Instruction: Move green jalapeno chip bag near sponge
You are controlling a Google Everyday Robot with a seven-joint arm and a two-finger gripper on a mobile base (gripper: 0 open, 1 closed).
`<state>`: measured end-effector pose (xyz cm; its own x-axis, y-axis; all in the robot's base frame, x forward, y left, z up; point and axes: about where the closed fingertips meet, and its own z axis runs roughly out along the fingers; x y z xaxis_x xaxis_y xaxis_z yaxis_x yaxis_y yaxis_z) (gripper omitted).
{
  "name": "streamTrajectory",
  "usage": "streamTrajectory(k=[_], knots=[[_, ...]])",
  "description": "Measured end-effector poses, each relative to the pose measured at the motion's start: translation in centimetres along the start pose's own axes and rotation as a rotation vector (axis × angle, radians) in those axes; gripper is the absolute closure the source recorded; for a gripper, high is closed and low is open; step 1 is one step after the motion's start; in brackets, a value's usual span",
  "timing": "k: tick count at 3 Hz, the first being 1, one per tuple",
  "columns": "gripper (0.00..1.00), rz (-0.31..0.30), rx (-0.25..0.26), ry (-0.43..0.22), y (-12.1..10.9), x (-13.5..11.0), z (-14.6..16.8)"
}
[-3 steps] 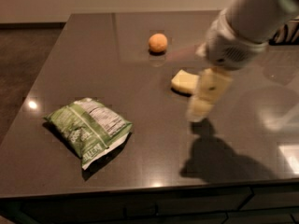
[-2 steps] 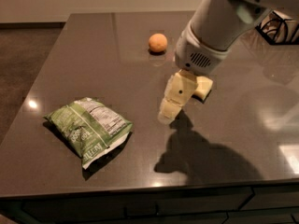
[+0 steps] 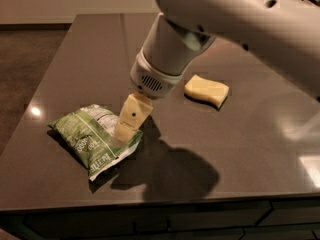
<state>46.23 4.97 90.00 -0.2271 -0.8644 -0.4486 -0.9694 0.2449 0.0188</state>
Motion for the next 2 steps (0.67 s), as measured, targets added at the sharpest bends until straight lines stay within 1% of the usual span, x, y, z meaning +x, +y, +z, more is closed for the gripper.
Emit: streamTrajectory(k=[1,2], knots=[[0.00,-0.003,-0.018,0.021,0.9,-1.9,3.5],[0.00,-0.019,-0.023,0.055,1.2,-3.0,6.6]])
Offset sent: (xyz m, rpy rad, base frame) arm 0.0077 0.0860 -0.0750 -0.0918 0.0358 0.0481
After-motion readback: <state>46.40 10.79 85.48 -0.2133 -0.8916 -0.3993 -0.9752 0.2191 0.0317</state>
